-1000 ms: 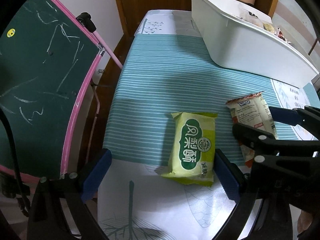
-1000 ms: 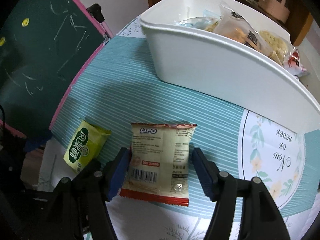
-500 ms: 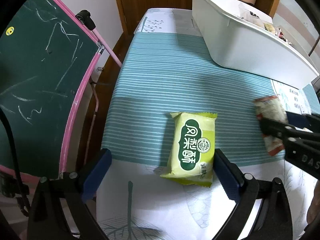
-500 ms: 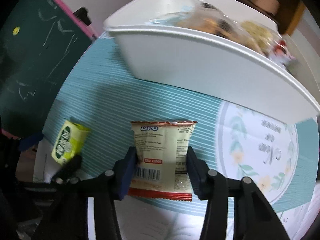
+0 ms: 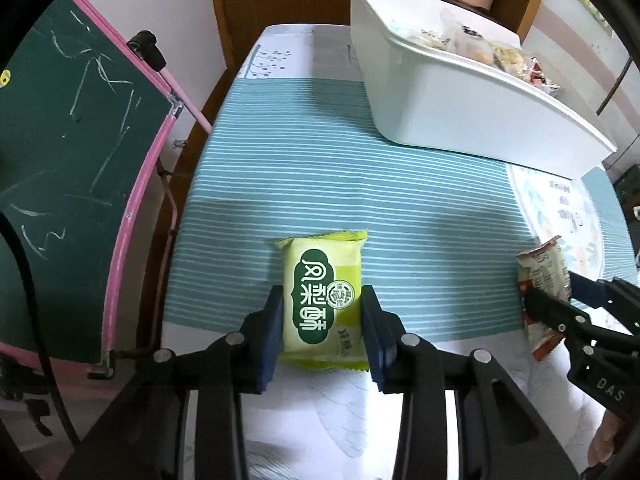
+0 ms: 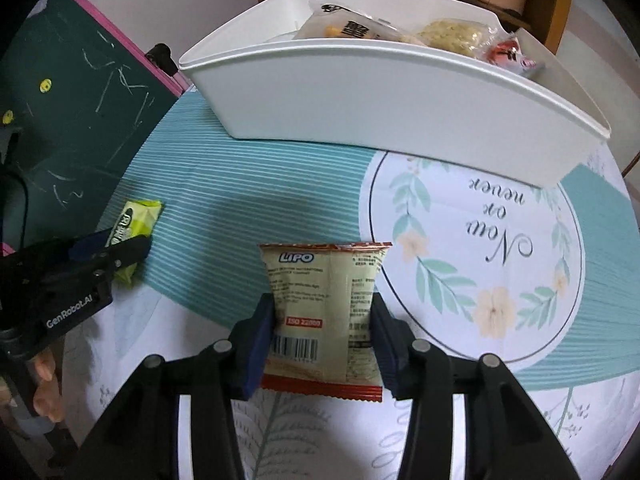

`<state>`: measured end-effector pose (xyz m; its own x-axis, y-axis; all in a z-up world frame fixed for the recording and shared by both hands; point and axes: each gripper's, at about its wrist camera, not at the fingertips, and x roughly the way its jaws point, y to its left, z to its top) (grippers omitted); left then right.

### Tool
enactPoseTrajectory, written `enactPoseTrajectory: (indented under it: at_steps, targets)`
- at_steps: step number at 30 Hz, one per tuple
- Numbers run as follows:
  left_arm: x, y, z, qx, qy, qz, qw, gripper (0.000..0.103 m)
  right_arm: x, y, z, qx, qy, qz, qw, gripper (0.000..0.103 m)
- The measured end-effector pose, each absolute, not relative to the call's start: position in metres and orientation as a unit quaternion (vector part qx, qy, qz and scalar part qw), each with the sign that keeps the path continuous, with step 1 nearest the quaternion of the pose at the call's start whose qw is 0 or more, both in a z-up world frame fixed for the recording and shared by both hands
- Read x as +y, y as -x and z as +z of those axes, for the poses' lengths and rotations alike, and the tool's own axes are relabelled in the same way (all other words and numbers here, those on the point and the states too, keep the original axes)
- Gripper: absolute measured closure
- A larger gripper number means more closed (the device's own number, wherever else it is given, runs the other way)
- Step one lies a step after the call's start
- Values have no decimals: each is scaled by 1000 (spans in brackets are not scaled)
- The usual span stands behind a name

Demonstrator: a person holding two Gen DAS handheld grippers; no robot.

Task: Organize snacks
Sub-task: 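Carry both packs over the white tray and open both tools to drop them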

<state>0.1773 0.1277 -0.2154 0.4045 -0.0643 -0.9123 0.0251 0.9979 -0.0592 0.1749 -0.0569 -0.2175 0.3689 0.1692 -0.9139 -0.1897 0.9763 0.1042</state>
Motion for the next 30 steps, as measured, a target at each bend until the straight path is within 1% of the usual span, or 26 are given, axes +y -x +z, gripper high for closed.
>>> enactPoseTrajectory:
  at_steps: [5, 12, 20, 25, 30]
  targets:
    - [114, -167, -198, 533, 22, -42, 845, 68, -71, -167, -213, 549, -13, 113, 828, 57]
    - [77, -159, -134, 485, 13, -88, 870, 68, -91, -153, -180, 515, -37, 116, 848, 57]
    - [36, -168, -46, 411, -11, -120, 904, 68, -133, -150, -95, 432, -62, 103, 894, 57]
    - [21, -194, -5, 386, -21, -120, 915, 68, -153, -165, -30, 372, -46, 85, 923, 57]
    - [7, -224, 35, 359, -30, -109, 926, 68, -166, -183, 22, 325, -28, 74, 942, 57]
